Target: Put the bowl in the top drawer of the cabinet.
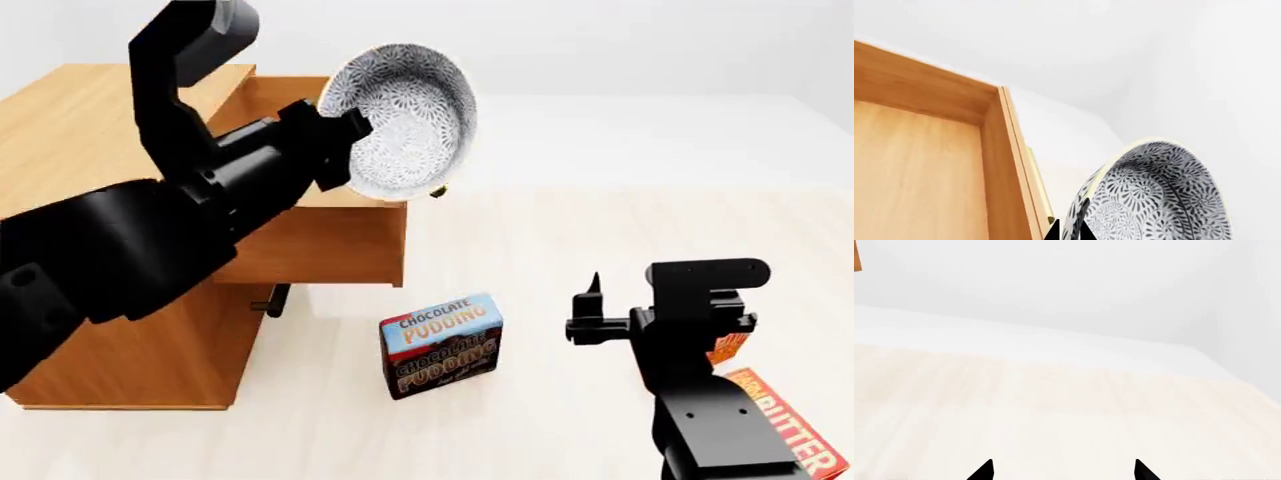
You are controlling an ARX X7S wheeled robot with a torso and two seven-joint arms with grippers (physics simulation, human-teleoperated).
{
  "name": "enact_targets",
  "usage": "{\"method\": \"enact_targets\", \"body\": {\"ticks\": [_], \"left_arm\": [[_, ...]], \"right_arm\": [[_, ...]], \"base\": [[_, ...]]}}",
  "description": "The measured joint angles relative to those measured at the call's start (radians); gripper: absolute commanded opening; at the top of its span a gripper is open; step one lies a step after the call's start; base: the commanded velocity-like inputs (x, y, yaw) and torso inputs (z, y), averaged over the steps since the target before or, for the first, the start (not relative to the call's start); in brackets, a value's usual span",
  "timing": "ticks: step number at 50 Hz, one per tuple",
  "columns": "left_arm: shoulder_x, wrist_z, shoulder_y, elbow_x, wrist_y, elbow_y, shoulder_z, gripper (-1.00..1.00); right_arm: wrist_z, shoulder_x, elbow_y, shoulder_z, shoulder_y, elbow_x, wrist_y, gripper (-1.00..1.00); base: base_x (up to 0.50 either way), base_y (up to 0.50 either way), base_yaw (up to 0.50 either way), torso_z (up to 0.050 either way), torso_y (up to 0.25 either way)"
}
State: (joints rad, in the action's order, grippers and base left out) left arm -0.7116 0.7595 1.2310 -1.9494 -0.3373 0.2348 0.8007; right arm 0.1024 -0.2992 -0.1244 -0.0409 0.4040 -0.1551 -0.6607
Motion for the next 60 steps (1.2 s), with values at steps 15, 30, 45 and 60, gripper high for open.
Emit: {"method": "enact_targets", "body": {"ticks": [15,30,45,60], "left_arm": [[0.074,0.032,0.173,-0.014,-0.051,-0.265,0.018,-1.00],[0.191,-0.023,0.272,0.017,-0.088,-0.642,0.076,-1.00],[0.367,-0.169,0.341,0.066,-0.104,-1.108,0.147,-1.00],[0.489,-0.249,0.372,0.087,-0.089,-1.439,0.195,-1.00]], "right_arm": [[-0.003,-0.004,-0.019,-0.003,-0.016,-0.011,-0.001,1.00],[-0.002,-0.014,-0.055,-0.004,-0.039,-0.019,-0.012,1.00],[0.005,-0.026,-0.088,-0.002,-0.059,-0.022,-0.020,1.00],[0.008,-0.034,-0.094,0.009,-0.077,-0.029,-0.011,1.00]], "base": [[0.00,0.00,0.00,0.000,0.000],[0.00,0.00,0.00,0.000,0.001],[0.00,0.00,0.00,0.000,0.001],[0.00,0.00,0.00,0.000,0.000]]}}
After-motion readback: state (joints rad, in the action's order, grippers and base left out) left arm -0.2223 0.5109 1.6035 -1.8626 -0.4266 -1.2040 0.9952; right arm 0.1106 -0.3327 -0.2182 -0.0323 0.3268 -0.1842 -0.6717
